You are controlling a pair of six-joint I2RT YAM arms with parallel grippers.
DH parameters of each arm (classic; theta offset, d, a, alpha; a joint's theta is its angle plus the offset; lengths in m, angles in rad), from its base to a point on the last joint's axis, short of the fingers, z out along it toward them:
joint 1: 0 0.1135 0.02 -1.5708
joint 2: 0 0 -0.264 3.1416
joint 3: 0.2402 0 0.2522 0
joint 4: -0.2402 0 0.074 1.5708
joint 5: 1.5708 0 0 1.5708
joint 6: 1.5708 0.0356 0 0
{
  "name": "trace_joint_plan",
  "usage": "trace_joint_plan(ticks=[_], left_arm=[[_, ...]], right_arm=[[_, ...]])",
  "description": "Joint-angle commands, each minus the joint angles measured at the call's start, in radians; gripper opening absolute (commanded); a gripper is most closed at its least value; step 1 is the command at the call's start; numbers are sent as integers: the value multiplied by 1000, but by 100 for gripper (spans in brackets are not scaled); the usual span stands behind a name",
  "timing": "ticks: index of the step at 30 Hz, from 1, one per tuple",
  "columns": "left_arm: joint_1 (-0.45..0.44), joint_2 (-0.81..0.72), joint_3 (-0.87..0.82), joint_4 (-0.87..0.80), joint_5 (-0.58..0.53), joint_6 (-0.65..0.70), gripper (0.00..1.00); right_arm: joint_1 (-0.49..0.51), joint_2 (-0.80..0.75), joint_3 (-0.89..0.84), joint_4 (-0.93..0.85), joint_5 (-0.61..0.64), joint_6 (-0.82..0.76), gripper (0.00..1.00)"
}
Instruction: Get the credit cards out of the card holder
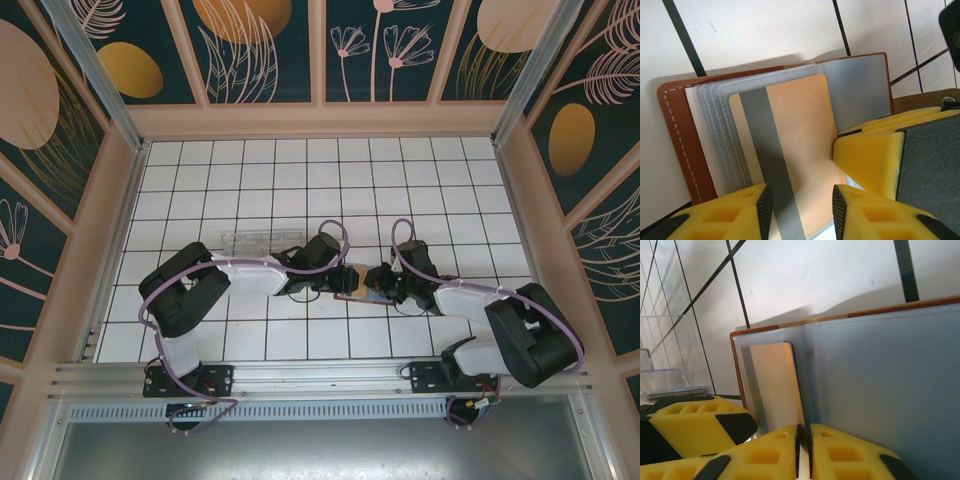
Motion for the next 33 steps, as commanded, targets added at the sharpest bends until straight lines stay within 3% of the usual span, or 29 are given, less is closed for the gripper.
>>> trace_joint_plan(ticks=[1,4,12,22,29,32,33], left_arm=[[-5,27,-17,-33,14,-8,40],[-6,27,-16,-37,7,-8,39],[-4,27,-10,-63,-23,-16,33],[0,28,-2,-83,-37,-15,32],[1,34,19,-92,-27,-8,32],[1,10,28,-88,-29,-3,16],[0,-7,31,-84,-26,0,16]], right_arm=[[-7,2,-21,45,-34,6,8],[-16,-23,-35,41,-33,8,0],[-77,-100,-80,19,-42,5,0],[-143,-202,-110,-60,-51,-32,0],[-155,-200,-120,-22,-108,-61,0],[-153,-190,-117,-12,-116,-63,0],[-153,-189,-118,-12,-114,-64,0]])
